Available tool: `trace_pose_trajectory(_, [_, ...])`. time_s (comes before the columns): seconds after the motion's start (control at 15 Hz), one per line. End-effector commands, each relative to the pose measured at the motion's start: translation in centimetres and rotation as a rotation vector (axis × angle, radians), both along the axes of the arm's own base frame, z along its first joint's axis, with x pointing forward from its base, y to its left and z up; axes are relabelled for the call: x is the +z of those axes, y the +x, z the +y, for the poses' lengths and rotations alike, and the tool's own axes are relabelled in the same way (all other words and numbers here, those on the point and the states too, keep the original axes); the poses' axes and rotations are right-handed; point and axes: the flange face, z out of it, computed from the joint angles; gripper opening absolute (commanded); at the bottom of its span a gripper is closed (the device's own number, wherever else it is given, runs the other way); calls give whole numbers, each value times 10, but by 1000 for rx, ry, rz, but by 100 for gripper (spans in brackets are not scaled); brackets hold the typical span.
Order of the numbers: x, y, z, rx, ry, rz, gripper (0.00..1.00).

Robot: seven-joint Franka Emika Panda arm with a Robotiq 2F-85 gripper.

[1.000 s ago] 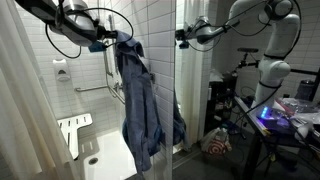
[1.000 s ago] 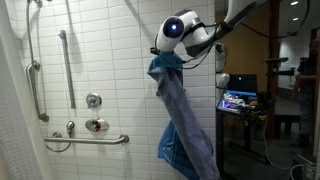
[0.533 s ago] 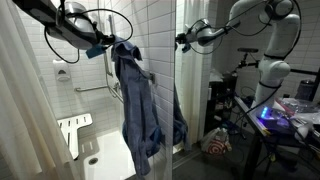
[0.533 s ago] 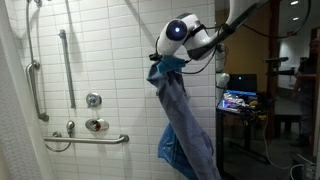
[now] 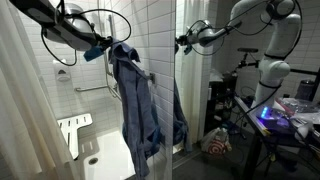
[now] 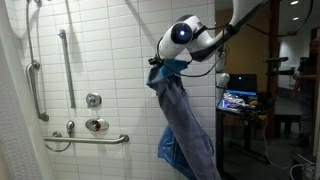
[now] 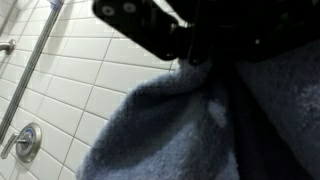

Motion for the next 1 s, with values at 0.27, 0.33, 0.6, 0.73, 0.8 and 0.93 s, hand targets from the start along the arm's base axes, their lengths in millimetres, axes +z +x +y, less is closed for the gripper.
trace_pose_trajectory(0.27, [16,39,-1,-215,82,-55,1])
trace_pose_trajectory(0.33, [22,52,-4,-283,119,-59,1])
trace_pose_trajectory(0.6, [50,96,-13,-510,242,-69,1])
trace_pose_trajectory(0.73, [56,117,-21,-610,275,-77,1])
trace_pose_trajectory(0.8, [55,126,-26,-653,275,-88,1])
trace_pose_trajectory(0.93, [48,143,-33,-710,266,-103,1])
